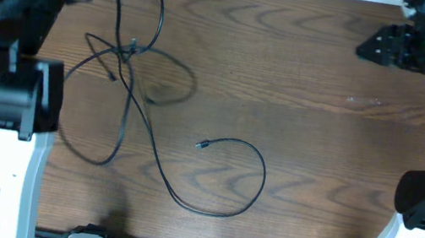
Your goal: Untangle cables
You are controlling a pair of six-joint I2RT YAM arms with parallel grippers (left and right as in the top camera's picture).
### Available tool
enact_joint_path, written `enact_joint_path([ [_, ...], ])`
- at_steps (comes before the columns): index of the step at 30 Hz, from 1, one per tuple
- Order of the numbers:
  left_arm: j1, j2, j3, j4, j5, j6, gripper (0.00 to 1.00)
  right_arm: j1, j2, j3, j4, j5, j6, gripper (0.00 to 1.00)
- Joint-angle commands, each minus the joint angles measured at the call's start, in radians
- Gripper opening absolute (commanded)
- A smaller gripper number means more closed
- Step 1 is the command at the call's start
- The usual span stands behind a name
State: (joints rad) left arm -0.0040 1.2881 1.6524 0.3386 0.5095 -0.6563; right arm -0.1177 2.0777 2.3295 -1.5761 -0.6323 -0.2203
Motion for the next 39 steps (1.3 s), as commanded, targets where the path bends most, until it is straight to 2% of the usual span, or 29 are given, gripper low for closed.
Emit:
enact_joint_path([
  [1, -0.003, -0.003, 0.018, 0.089, -0.056, -0.01, 0.07, 0.101, -0.007, 0.004, 0.004, -0.109, -0.02, 0.69],
  [4, -0.003, -0.006, 0.018, 0.075, -0.199, -0.003, 0.08, 0.2, -0.008, 0.004, 0.027, -0.124, -0.007, 0.68],
  [7, -0.004, -0.005, 0.018, 0.007, -0.177, -0.003, 0.07, 0.291, -0.008, 0.004, 0.082, -0.146, 0.053, 0.68],
  [10, -0.004, -0.001, 0.018, -0.095, -0.167, 0.009, 0.08, 0.376, -0.008, 0.004, 0.165, -0.146, 0.159, 0.67],
  [18, -0.004, 0.013, 0.018, -0.249, -0.198, 0.187, 0.08, 0.528, -0.008, 0.005, 0.387, -0.169, 0.556, 0.68],
  [22, -0.004, 0.027, 0.018, -0.302, -0.259, 0.222, 0.07, 0.582, -0.008, 0.004, 0.439, -0.175, 0.642, 0.7],
  [26, -0.004, 0.06, 0.018, -0.336, -0.261, 0.222, 0.07, 0.658, -0.007, 0.004, 0.504, -0.16, 0.709, 0.7],
  [30, -0.004, 0.087, 0.018, -0.344, -0.261, 0.223, 0.08, 0.732, 0.006, -0.004, 0.536, -0.073, 0.803, 0.76],
  [39, -0.004, 0.098, 0.018, -0.4, -0.261, 0.258, 0.08, 0.801, 0.085, -0.022, 0.608, -0.116, 0.853, 0.77],
])
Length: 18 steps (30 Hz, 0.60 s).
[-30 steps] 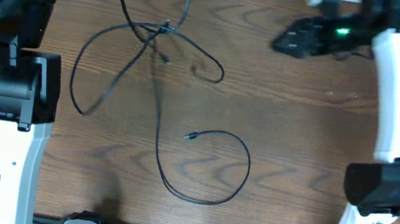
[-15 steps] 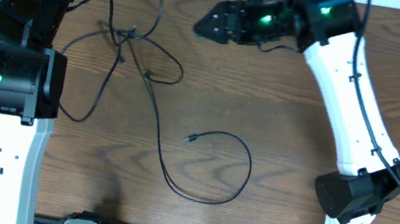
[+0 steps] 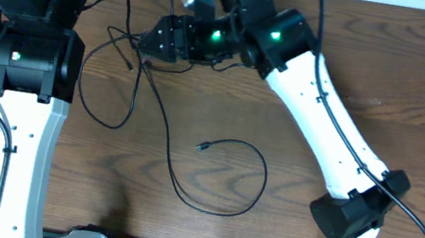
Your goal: Untangle cables
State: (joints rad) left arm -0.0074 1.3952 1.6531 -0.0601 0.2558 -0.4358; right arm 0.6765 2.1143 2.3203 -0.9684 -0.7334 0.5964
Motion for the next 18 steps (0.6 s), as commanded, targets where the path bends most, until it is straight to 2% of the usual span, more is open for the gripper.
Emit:
enact_joint_path([
  [1, 0.0, -0.01, 0.017, -0.003, -0.007, 0.04, 0.08, 0.012, 0.056, -0.013, 0.0, -0.016, 0.035, 0.76],
  [7, -0.001, -0.01, 0.017, -0.003, -0.007, 0.039, 0.08, 0.058, 0.117, -0.013, 0.066, -0.028, 0.036, 0.74],
  [10, -0.001, -0.01, 0.017, -0.003, -0.007, 0.039, 0.08, 0.07, 0.138, -0.013, 0.113, -0.029, 0.062, 0.7],
  [12, -0.001, -0.009, 0.017, -0.003, -0.007, 0.039, 0.08, 0.075, 0.144, -0.013, 0.129, -0.025, 0.062, 0.65],
  [13, 0.0, -0.01, 0.017, -0.003, -0.007, 0.039, 0.07, 0.076, 0.147, -0.013, 0.129, -0.016, 0.061, 0.57],
  [14, 0.0, -0.01, 0.017, -0.003, -0.01, 0.04, 0.08, 0.075, 0.149, -0.013, 0.122, -0.008, 0.061, 0.39],
  [16, 0.0, -0.01, 0.017, -0.003, -0.048, 0.048, 0.08, 0.07, 0.15, -0.013, 0.083, 0.022, 0.039, 0.08],
  [17, 0.001, -0.011, 0.017, -0.003, -0.076, 0.065, 0.08, 0.064, 0.15, -0.013, 0.055, 0.042, 0.005, 0.0],
  [18, 0.004, -0.011, 0.017, -0.003, -0.105, 0.083, 0.07, 0.057, 0.148, -0.013, 0.02, 0.072, -0.032, 0.01],
])
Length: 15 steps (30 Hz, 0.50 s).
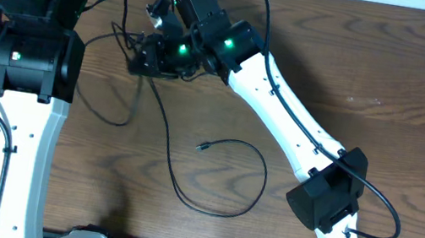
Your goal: Untangle cables
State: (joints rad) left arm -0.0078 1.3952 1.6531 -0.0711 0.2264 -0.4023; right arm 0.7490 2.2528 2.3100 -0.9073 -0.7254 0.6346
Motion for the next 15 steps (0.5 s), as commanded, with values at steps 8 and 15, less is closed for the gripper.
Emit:
enact_joint_path([
  [8, 0.098, -0.021, 0.017, -0.045, -0.126, 0.189, 0.07, -0.208, -0.107, -0.001, -0.338, 0.364, -0.343, 0.01],
  [15, 0.217, -0.021, 0.017, -0.113, -0.194, 0.251, 0.07, -0.518, -0.248, -0.001, -0.467, 0.468, -0.45, 0.01],
])
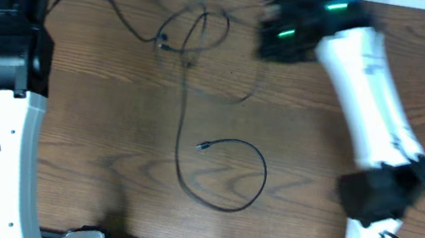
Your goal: Untangle cables
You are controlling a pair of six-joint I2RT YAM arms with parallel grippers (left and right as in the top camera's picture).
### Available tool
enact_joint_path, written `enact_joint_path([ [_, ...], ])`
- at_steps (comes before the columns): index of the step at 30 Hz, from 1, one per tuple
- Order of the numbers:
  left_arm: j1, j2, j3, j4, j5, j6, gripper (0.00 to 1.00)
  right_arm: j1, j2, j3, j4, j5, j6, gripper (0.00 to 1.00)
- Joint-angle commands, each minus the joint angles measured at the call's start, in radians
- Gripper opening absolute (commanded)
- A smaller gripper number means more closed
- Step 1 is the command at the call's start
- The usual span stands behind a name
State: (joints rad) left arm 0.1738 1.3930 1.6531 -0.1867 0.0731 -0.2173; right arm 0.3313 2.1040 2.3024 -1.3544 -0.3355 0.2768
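Note:
Thin black cables lie knotted in a tangle [193,32] at the table's far middle. One strand drops from it to a loose loop [230,182] that ends in a small plug [202,145]. My right gripper [271,31], blurred by motion, is just right of the tangle, and strands lead into it. It looks shut on a cable, though its fingers are not sharp. A taut strand [116,1] slants from the tangle up to my left arm [1,60] at the far left. That arm's gripper is lost in the dark mass at the top corner.
The wooden table's [86,159] far edge runs along the top of the view. The right arm's white links [369,101] cross the right half down to its base [375,196]. A white cable bundle hangs beside the left arm. Equipment lines the near edge.
My right gripper has gone from the tangle at the left of centre to the far right of it. The tangle has shifted right and farther away, and its strand to the left arm is now taut.
At first my right arm was drawn back at the far right and the tangle lay slack beside the left arm. Then my right gripper reached across to the tangle, and was down in it. Now it is to the right and the knot is stretched out.

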Motion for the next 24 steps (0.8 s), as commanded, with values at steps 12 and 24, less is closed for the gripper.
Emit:
enact_joint_path([
  [12, 0.074, -0.018, 0.017, -0.003, -0.04, 0.131, 0.07, -0.482, -0.205, 0.007, -0.059, -0.036, -0.209, 0.01],
  [24, 0.023, -0.073, 0.017, -0.004, 0.208, 0.13, 0.08, -0.354, -0.22, 0.006, -0.203, -0.113, -0.286, 0.01],
])
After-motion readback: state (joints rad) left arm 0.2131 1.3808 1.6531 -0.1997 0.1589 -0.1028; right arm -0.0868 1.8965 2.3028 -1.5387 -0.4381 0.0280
